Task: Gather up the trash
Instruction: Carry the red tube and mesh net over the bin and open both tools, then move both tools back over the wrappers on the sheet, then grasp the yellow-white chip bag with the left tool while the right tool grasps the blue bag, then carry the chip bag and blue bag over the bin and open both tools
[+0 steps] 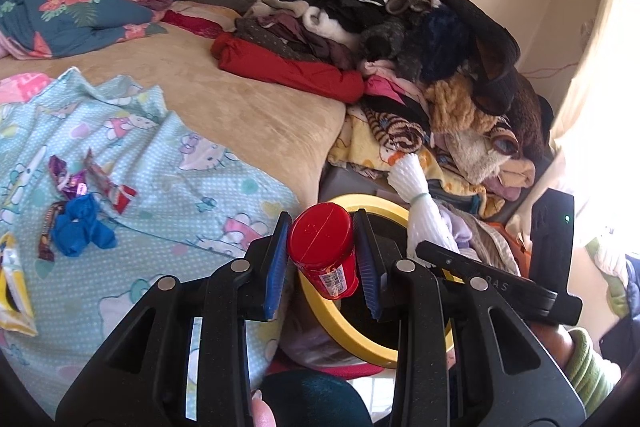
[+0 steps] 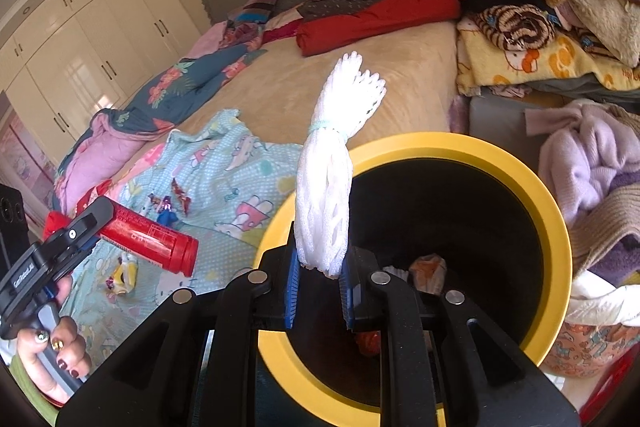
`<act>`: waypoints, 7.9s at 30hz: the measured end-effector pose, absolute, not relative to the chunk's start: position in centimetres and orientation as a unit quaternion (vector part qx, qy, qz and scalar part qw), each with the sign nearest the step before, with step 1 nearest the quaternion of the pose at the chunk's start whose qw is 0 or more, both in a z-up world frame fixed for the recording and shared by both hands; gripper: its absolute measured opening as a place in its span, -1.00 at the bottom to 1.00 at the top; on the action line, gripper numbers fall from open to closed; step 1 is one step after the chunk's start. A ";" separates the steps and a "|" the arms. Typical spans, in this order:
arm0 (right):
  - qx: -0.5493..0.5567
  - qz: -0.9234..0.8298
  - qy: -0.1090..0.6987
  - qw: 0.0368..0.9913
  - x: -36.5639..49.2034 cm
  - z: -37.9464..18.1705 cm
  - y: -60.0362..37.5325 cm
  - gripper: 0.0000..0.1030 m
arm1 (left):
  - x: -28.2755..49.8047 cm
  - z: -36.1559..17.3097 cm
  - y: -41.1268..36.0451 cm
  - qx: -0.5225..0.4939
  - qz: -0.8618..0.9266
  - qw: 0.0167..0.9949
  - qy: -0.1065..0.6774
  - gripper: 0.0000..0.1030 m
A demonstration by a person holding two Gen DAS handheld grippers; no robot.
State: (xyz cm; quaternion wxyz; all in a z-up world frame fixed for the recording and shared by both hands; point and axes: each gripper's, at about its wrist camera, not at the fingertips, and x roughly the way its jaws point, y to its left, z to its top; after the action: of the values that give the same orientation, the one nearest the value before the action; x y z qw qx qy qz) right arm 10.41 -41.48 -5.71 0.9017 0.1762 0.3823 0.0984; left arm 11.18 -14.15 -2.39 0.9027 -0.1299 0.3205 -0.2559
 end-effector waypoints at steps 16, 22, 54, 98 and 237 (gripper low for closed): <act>0.194 0.078 0.414 0.886 10.8 -7.6 -43.4 -0.68 | 13.2 -5.7 -19.6 -0.105 -0.287 0.883 0.357 -0.52; 0.202 0.068 0.432 0.876 11.1 -8.7 -44.0 -0.68 | 14.5 -7.0 -20.9 -0.095 -0.287 0.879 0.370 -0.52; 0.184 0.091 0.321 0.924 11.2 -4.6 -40.3 0.39 | 12.7 -4.0 -12.9 -0.090 -0.182 0.935 0.290 0.79; 0.036 0.264 0.327 0.907 14.6 -4.2 -19.7 0.47 | 9.9 -5.1 5.9 -0.147 -0.021 0.950 0.275 0.79; 0.160 0.157 0.332 0.916 9.8 -2.3 -38.0 -0.85 | 7.7 -3.8 -11.1 -0.086 -0.227 0.907 0.344 -0.15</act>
State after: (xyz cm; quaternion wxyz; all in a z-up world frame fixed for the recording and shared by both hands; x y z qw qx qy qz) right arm 9.76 -38.01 -2.26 0.9163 0.1602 0.3317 0.1570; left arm 7.73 -11.08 -3.85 0.9070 -0.0860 0.3441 -0.2272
